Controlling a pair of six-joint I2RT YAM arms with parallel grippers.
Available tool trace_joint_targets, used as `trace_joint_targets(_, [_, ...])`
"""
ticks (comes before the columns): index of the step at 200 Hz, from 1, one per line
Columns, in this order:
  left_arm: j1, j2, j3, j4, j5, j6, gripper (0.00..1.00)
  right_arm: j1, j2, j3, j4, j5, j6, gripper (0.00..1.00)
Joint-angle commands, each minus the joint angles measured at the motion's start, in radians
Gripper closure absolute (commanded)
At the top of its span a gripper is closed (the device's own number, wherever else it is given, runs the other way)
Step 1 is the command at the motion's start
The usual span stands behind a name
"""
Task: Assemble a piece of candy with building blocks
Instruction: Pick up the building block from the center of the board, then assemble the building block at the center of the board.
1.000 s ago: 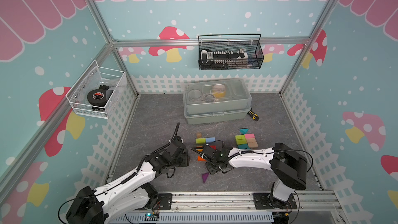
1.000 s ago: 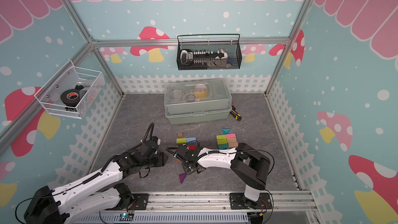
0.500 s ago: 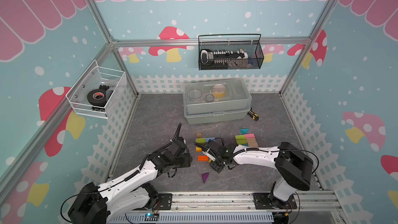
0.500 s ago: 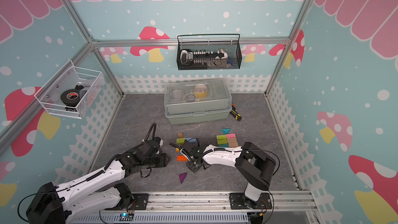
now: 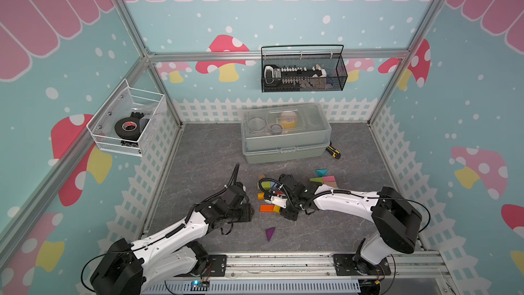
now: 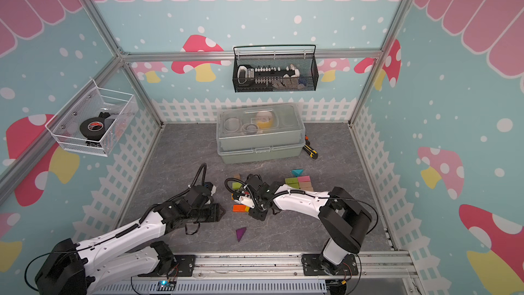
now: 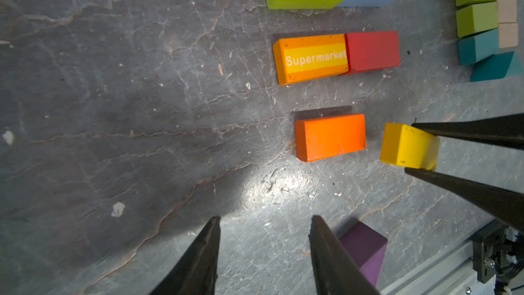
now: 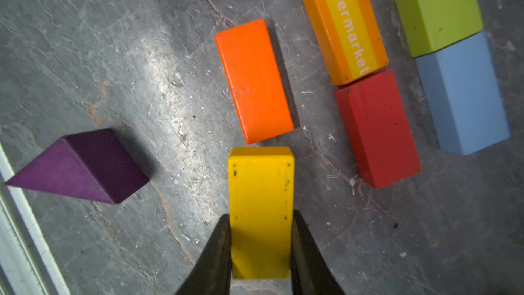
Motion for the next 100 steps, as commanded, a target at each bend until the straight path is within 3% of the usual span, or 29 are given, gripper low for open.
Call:
trace_joint_targets(1, [0.007,-0.006,-0.012,0.027,0.006,0.002,0.49,-0.036,-0.004,0.019,-0.059,0.000,-0.132,0.72])
trace_joint_targets(24, [0.007,0.007,-0.015,0.044,0.020,-0.004,0.50,-0.053,-0.001,0.001,-0.054,-0.056,-0.204,0.71])
trace_joint_targets(100, [0.007,0.068,-0.041,0.135,0.048,-0.032,0.52,-0.074,0.097,0.033,-0.038,-0.035,-0.315,0.70])
